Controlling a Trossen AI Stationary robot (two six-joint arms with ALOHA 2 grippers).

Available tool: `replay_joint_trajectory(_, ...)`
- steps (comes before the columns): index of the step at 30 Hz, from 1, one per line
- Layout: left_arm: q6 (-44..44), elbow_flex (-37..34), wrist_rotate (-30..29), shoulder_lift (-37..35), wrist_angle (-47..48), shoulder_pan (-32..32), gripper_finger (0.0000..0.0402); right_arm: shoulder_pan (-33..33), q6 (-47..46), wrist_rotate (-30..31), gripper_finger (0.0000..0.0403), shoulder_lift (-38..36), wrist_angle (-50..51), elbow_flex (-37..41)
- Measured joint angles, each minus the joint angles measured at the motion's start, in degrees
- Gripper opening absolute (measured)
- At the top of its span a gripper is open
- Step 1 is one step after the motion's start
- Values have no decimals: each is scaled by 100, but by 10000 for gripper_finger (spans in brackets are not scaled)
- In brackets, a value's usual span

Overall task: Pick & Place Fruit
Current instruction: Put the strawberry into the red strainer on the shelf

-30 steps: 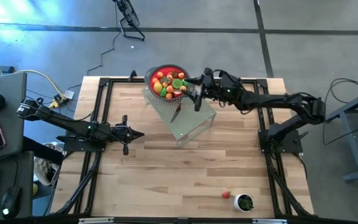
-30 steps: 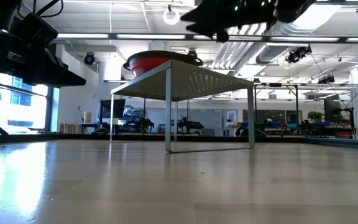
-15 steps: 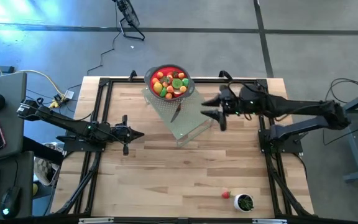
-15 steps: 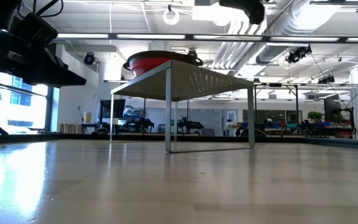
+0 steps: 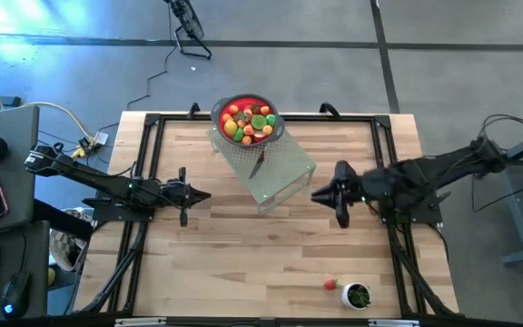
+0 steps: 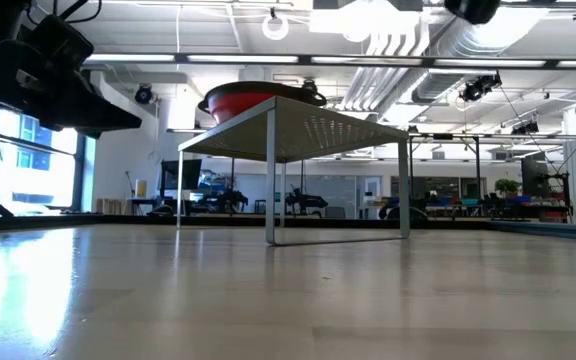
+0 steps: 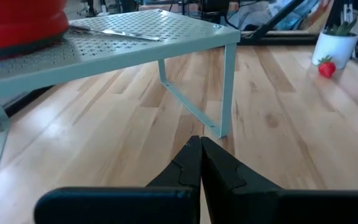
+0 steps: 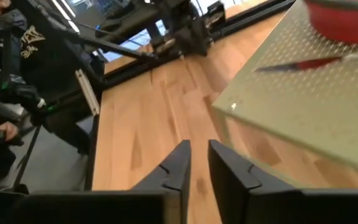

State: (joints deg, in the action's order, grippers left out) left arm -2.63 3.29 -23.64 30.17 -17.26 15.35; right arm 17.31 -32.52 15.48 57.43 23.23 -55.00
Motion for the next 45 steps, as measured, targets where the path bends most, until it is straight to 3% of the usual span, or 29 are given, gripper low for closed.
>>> replay_joint_trajectory(4,-436,0,0,0,-17,0,0,614,-342,448,15,58,164,0)
replay_joint_trajectory(7,-680,0,0,0,-20,1,0,920,-657,568,6,155,298,0)
replay_joint_trajectory(15,-1213,0,0,2,-19,2,0,1433,-1404,493,3,655,696,2)
replay_joint_trajectory(24,-1290,0,2,2,-18,2,0,1664,-2489,19,2,1308,1657,-126)
replay_joint_trajectory(36,-1421,0,2,2,-17,2,0,2023,-2699,-1,2,2940,4169,-2540)
replay_joint_trajectory(45,-1441,0,2,2,-17,2,0,2331,-3706,-1015,2,4146,5130,-3911)
